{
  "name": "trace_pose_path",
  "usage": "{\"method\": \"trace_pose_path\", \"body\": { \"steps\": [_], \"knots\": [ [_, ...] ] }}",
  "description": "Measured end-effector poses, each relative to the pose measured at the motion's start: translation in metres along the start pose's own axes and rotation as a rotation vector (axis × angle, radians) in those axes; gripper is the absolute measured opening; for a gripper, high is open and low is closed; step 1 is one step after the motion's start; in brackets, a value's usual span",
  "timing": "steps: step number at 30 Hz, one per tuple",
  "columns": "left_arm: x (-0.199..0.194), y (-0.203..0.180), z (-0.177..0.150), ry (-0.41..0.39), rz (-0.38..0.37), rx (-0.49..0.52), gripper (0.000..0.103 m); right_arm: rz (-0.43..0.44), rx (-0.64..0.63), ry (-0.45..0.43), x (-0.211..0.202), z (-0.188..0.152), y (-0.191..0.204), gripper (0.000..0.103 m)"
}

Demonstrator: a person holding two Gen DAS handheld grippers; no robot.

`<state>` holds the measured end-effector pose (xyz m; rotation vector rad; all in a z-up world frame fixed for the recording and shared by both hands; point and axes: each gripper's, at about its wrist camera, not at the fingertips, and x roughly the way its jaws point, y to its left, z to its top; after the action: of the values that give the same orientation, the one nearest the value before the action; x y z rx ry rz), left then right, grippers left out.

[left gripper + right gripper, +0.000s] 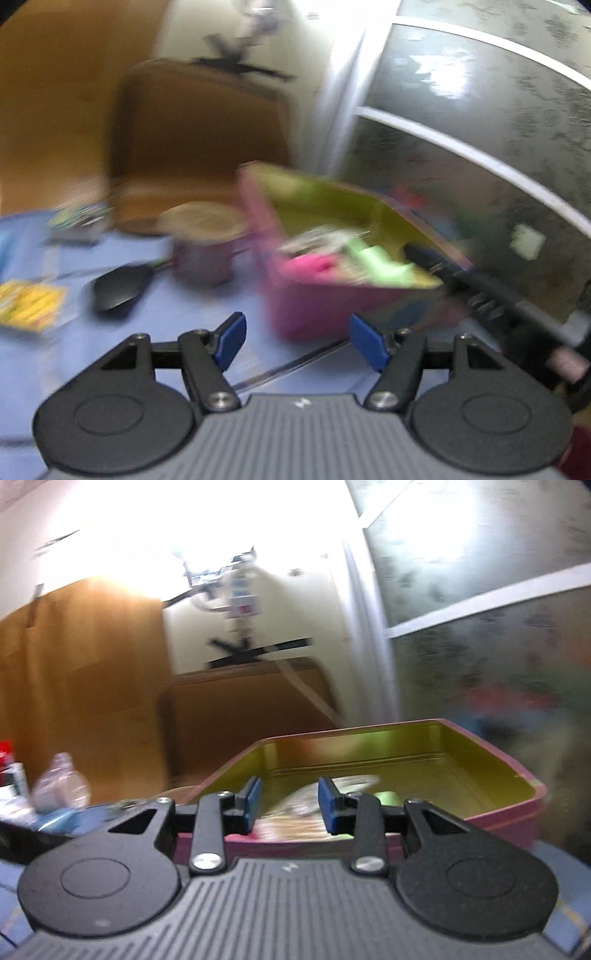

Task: Organize soft objects
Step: 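Lower the right gripper onto the black oval item and close it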

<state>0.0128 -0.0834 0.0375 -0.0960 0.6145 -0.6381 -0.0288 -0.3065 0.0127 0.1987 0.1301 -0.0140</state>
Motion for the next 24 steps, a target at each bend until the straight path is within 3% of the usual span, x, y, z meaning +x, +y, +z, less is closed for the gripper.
{"method": "trace_pose_path", "body": {
  "steps": [7,12,17,21,24],
  "knots": [
    [-0.036,0.096,-0.029,-0.015,0.270,-0.182,0.063,0.240,-0.094,0.143,0.012,-0.016,0.068,0.037],
    [-0.051,0.114,-0.037,-0.091,0.282,-0.225,0.064,0.354,-0.157,0.285,0.044,-0.031,0.120,0.041],
    [-0.054,0.115,-0.038,-0.103,0.298,-0.237,0.065,0.308,-0.137,0.392,0.095,-0.037,0.154,0.065],
    [-0.052,0.116,-0.039,-0.109,0.333,-0.248,0.067,0.224,-0.013,0.469,0.134,-0.037,0.160,0.066],
    [-0.051,0.113,-0.040,-0.105,0.362,-0.236,0.069,0.158,0.007,0.483,0.150,-0.039,0.165,0.074]
  ]
}}
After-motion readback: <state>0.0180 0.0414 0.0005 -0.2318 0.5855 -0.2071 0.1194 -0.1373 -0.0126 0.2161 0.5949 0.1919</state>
